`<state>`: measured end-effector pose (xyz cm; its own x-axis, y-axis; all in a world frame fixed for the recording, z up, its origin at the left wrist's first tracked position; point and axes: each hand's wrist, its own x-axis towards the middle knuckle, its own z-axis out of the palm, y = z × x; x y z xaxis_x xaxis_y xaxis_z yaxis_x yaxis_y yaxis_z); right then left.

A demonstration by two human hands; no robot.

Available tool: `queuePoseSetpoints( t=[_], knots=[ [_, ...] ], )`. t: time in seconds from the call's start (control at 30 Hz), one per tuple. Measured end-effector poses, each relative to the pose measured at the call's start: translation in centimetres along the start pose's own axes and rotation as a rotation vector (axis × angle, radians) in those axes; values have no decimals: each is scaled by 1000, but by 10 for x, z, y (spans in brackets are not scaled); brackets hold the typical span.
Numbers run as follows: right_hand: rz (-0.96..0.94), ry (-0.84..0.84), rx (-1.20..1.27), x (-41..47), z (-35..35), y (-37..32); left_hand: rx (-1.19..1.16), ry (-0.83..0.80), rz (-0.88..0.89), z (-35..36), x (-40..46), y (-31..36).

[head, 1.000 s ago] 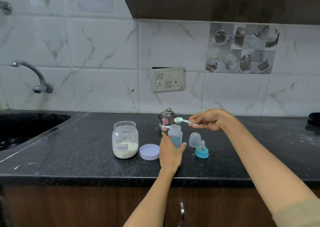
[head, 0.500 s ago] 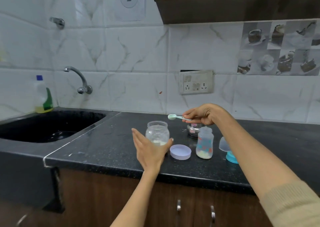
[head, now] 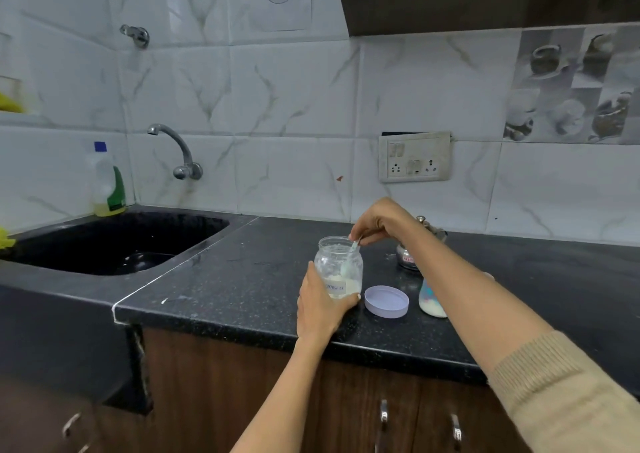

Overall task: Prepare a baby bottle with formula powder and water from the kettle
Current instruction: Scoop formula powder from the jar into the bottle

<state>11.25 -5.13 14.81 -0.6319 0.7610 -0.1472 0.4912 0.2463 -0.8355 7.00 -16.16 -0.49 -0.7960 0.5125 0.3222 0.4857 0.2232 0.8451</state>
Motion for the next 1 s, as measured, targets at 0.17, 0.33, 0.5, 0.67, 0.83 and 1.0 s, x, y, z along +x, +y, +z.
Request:
queuePoseSetpoints(
  t=[0.17,0.33,0.5,0.67,0.83,1.0],
  knots=[
    [-61,83,-31,8,3,2,-3,4,36,0,-1,-1],
    [-46,42,16,-2,-5,6,11,-5,21,0,0,-1],
    [-9,43,89,-20,-39,15,26,42,61,0,-6,6],
    [50,120,140,-29,-90,41,168,346,387,17,-32,24],
    [83,189,227,-40,-128,71,133,257,519,59,-51,55],
    [91,247,272,-30,-151,95,-75,-133,320,82,-52,89]
  ],
)
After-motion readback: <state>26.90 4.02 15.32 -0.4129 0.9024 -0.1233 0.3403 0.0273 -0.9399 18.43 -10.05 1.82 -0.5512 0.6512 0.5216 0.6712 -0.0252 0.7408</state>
